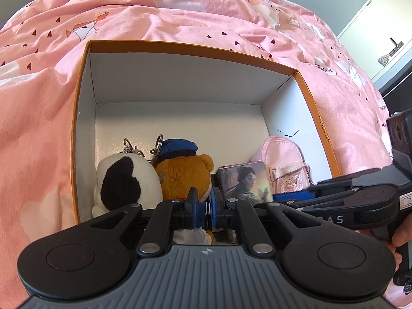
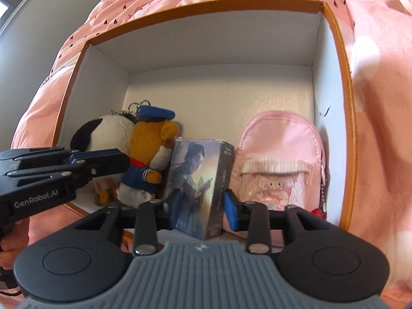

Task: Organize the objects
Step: 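Lower both held items into the box and open both tools, then move both tools out of the box toward the white glasses case and tan box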

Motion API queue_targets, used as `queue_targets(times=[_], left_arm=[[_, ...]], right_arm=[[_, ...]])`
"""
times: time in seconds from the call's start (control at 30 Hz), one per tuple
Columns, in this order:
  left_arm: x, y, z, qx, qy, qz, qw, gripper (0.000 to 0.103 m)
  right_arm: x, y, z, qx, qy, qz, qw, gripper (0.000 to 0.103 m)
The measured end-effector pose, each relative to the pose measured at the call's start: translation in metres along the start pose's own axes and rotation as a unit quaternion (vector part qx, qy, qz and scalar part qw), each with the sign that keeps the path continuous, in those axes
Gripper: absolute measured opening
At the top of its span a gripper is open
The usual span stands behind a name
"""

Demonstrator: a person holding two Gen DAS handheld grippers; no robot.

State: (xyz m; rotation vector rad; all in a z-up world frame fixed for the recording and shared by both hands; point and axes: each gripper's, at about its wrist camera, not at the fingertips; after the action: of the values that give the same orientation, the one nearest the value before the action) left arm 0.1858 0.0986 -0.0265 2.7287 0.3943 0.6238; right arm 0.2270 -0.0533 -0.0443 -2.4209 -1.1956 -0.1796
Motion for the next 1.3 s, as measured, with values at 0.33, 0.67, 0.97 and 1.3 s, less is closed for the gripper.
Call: queue_targets(times=[0.33, 0.67, 0.97, 1.3], left_arm=[[-0.011, 0.005, -0.006, 0.001, 0.009, 0.005, 0.9999, 0.011], [-0.026, 0.022, -0.028, 0.019, 0.035, 0.03, 0.9987, 0.015], [-0.055, 0.041, -0.055, 0.018, 0.063, 0.053, 0.9964, 0.022], [-0.105, 0.046, -0.068, 0.024, 0.058, 0.074, 0.9953, 0.027]], right_arm=[[-0.007, -0.003, 0.004, 0.002, -0.005, -0.005, 1.0, 0.022], [-0.024, -0.034, -0.043, -0.05, 0.083, -0.086, 0.992, 0.034], [-0.063, -0.055, -0.089, -0.062, 0.167, -0.116, 0.977, 0.047], [-0.123, -0.067, -0.088, -0.073, 0.21, -0.107, 0.969, 0.05]])
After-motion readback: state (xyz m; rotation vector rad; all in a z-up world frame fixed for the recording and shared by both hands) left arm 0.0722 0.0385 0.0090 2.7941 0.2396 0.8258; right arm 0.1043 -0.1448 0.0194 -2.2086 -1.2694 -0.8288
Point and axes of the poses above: each gripper's, at about its wrist camera, not at the fingertips, and z roughly the way its jaws point, y to its right, x to its top, and after that the axes turned 7 degrees about -z, right-handed
